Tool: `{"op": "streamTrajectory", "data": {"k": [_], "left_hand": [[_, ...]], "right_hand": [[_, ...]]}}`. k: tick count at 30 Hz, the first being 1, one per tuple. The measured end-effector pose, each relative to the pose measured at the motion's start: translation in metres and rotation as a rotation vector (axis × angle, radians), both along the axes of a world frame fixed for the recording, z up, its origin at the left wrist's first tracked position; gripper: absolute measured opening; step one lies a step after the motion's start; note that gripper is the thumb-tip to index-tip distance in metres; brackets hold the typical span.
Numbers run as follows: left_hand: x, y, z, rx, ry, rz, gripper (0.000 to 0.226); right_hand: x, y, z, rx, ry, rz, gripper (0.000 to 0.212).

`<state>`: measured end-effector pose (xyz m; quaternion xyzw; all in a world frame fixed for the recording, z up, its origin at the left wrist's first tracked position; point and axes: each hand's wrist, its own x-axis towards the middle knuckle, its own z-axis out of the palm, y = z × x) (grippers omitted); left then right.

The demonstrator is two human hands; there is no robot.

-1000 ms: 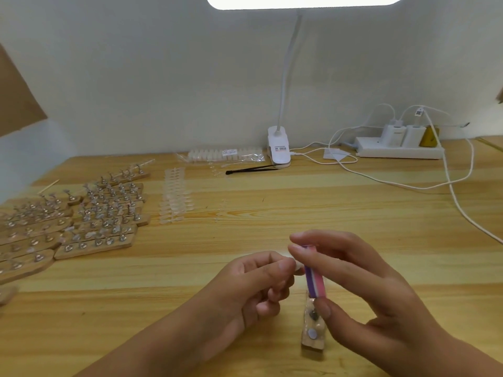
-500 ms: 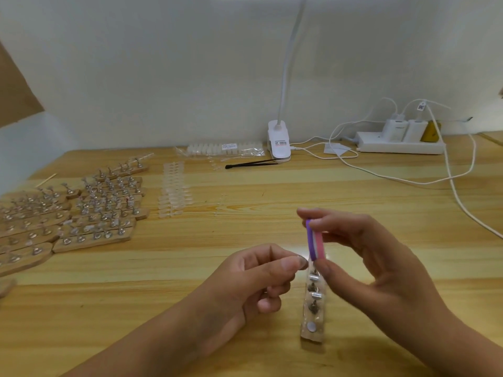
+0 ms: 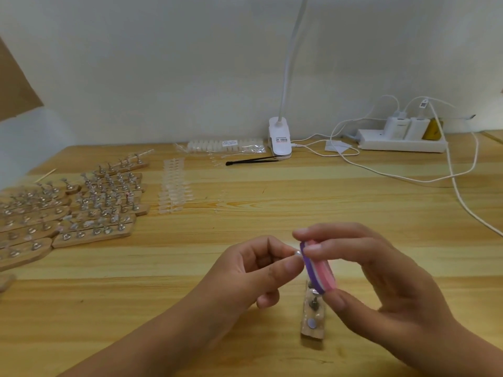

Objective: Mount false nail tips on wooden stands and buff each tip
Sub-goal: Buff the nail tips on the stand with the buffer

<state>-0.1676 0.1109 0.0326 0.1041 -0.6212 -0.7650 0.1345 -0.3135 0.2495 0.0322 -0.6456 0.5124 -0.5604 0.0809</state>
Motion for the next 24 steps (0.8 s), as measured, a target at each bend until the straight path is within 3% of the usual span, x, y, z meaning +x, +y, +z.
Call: {"op": "streamTrajectory", "data": {"k": [4, 8, 13, 17, 21, 24], "left_hand": [[0.0004, -0.0001, -0.0006, -0.039, 0.02, -0.018, 0.005], [-0.0004, -0.0005, -0.003, -0.022, 0.017, -0.038, 0.015], [-0.0002, 0.0007, -0.0031, -0.042, 0.021, -0.065, 0.007], [-0.0014, -0.0008, -0.0041, -0.033, 0.012, -0.036, 0.014], [-0.0029, -0.0028, -0.005, -0.017, -0.019, 0.018, 0.02], [-0.0023, -0.0014, -0.0047, -0.041, -0.013, -0.008, 0.016]], "right_hand": [[-0.007, -0.0022, -0.001, 0.08, -0.134, -0.075, 0.026], [0.0004, 0.0009, -0.0007, -0.003, -0.019, 0.023, 0.024], [-0.006, -0.0003, -0.0019, 0.05, -0.16, -0.028, 0.026], [-0.001, 0.0008, -0.0048, 0.025, -0.059, 0.005, 0.024], [-0.0033, 0.0001, -0.0046, 0.025, -0.173, -0.067, 0.026], [-0.0008, 0.0006, -0.0051, -0.004, -0.079, -0.051, 0.027]]}}
